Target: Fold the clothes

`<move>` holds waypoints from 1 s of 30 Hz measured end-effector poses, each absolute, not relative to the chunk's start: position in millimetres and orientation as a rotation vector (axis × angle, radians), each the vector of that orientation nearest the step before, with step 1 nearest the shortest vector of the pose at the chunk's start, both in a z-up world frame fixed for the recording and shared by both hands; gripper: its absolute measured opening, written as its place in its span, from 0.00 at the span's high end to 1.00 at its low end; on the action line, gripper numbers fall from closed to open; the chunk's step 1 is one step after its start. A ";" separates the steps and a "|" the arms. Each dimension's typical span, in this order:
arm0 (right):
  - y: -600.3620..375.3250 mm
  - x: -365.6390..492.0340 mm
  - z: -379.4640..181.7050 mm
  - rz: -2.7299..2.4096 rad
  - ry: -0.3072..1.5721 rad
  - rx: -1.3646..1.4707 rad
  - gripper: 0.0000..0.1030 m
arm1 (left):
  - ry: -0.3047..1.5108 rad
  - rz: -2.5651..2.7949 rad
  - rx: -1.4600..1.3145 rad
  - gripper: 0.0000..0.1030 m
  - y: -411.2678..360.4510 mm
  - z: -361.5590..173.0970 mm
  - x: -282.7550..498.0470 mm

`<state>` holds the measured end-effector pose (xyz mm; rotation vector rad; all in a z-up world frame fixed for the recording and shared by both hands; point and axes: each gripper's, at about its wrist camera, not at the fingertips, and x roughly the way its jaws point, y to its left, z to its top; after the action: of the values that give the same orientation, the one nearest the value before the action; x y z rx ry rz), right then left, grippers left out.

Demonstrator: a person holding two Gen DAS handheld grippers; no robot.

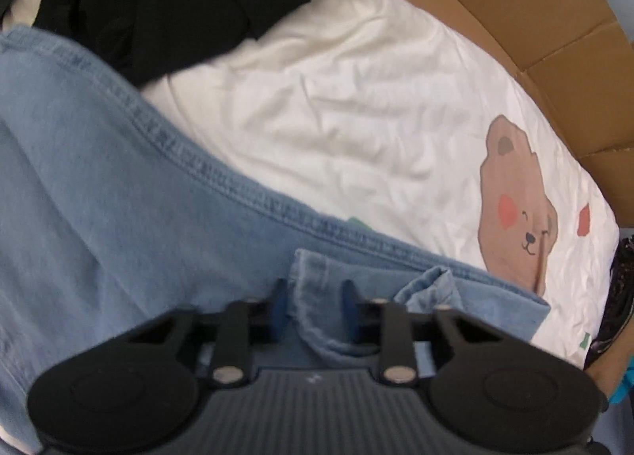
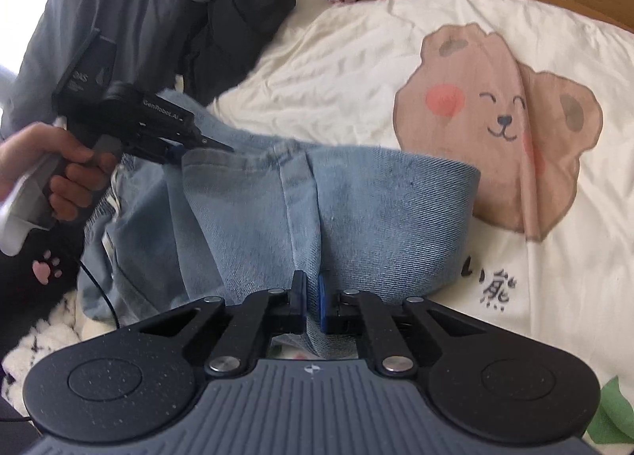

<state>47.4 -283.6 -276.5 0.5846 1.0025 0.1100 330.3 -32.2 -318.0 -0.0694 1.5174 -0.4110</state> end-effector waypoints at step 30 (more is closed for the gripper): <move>-258.2 98.2 -196.9 0.154 0.794 0.448 0.37 | 1.296 -0.659 -0.053 0.94 -129.3 -208.7 269.2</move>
<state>98.2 -258.2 -196.9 0.4485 0.7943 0.1535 269.2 -129.3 -208.7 -0.0525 1.2956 -0.6590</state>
